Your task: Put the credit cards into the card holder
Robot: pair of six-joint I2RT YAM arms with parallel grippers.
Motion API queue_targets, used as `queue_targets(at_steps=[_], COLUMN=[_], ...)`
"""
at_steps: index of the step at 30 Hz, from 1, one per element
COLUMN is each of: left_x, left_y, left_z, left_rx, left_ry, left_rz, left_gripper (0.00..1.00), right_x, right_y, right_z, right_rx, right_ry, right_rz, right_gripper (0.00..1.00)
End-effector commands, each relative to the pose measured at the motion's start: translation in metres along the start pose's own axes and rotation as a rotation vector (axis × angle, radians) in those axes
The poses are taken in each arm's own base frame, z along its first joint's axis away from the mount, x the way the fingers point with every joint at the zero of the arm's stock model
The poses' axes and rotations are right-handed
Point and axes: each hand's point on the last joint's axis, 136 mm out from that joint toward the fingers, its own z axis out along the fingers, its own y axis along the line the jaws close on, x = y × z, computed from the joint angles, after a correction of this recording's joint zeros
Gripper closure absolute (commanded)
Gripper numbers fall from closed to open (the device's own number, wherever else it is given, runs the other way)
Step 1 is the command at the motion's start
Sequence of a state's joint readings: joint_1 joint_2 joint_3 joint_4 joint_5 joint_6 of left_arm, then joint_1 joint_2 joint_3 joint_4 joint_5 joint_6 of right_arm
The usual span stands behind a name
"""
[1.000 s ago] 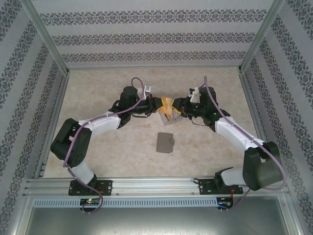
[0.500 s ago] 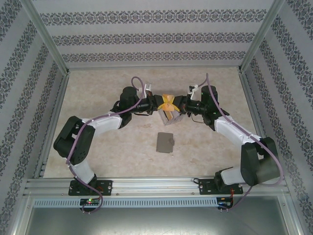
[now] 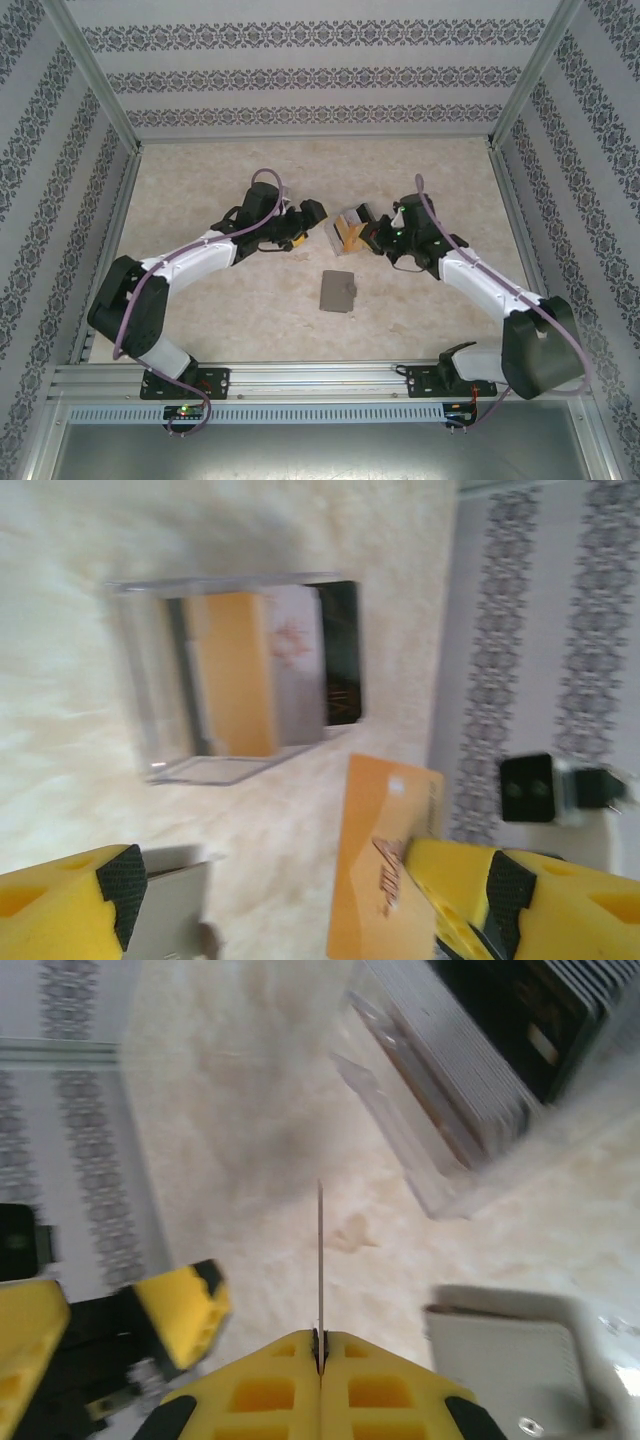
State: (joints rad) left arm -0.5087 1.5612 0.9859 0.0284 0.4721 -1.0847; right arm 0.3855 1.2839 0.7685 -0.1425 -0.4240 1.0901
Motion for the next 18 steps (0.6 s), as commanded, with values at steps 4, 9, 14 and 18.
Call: queue_targets(at_steps=[4, 9, 14, 18], left_x=[0.013, 0.023, 0.03, 0.035], left_y=[0.047, 0.052, 0.053, 0.054], left_z=[-0.022, -0.021, -0.018, -0.013], left_rx=[-0.277, -0.314, -0.327, -0.34], left_ry=[0.002, 0.02, 0.029, 0.046], left_rz=[0.123, 0.171, 0.185, 0.196], left_gripper=[0.1, 0.1, 0.1, 0.1], right_x=[0.021, 0.041, 0.048, 0.049], right_y=[-0.031, -0.04, -0.047, -0.06], right_z=[-0.001, 0.015, 0.027, 0.028], right_rx=[0.258, 0.331, 0.352, 0.399], right_ry=[-0.079, -0.045, -0.006, 0.003], right_rz=[-0.197, -0.302, -0.319, -0.322], right_gripper=[0.99, 0.98, 0.98, 0.98])
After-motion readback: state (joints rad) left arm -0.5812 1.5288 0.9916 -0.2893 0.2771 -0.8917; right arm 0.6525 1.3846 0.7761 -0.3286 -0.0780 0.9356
